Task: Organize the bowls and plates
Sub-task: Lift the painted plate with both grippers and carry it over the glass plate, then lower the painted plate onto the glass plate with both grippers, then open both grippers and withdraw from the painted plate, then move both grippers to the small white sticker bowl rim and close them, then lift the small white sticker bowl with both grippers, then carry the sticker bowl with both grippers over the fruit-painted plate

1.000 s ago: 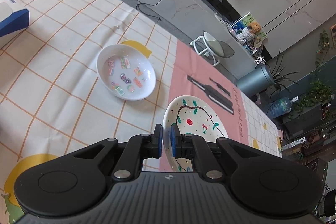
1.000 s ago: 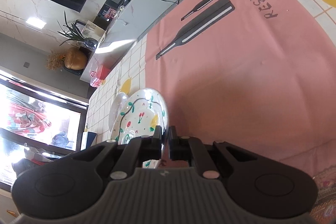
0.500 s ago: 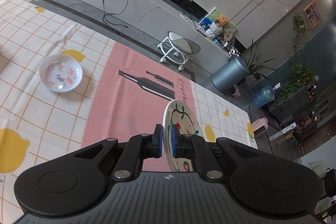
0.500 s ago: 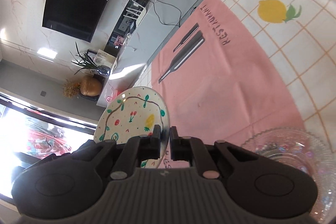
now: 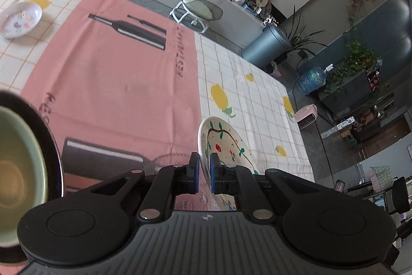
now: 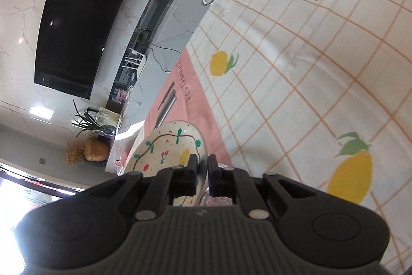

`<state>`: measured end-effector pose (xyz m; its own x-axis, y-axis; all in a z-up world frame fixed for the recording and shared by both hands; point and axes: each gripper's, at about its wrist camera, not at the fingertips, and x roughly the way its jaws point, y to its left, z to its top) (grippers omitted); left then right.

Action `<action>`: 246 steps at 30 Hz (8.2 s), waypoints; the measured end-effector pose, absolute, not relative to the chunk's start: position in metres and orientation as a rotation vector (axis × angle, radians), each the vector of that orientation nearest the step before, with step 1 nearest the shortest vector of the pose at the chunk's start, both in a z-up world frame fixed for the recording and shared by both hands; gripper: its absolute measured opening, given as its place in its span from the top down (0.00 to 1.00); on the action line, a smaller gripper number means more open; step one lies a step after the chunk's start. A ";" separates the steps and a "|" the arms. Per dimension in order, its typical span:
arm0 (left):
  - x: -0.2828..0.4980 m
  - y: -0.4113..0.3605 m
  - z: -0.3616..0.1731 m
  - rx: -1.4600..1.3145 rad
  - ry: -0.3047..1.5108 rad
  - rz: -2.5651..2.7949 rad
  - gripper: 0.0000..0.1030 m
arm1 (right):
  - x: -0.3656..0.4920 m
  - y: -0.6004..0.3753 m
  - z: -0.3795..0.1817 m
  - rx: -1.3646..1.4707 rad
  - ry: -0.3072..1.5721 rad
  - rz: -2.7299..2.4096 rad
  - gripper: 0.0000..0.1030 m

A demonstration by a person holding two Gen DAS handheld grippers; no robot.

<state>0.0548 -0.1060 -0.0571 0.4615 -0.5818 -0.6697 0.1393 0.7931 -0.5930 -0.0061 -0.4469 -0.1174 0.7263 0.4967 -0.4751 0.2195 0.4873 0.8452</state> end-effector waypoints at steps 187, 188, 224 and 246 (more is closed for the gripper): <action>0.201 0.154 -0.117 -0.553 0.893 0.019 0.86 | 0.286 -0.068 -0.117 0.552 1.184 0.492 0.80; 0.202 0.153 -0.117 -0.543 0.898 0.017 0.89 | 0.286 -0.067 -0.118 0.551 1.187 0.494 0.86; 0.079 0.021 0.011 -0.497 0.855 -0.160 0.96 | 0.132 -0.224 -0.015 0.677 0.960 0.503 0.99; 0.008 -0.106 -0.058 -0.542 1.037 -0.388 0.97 | -0.026 -0.401 -0.078 0.891 0.877 0.218 1.00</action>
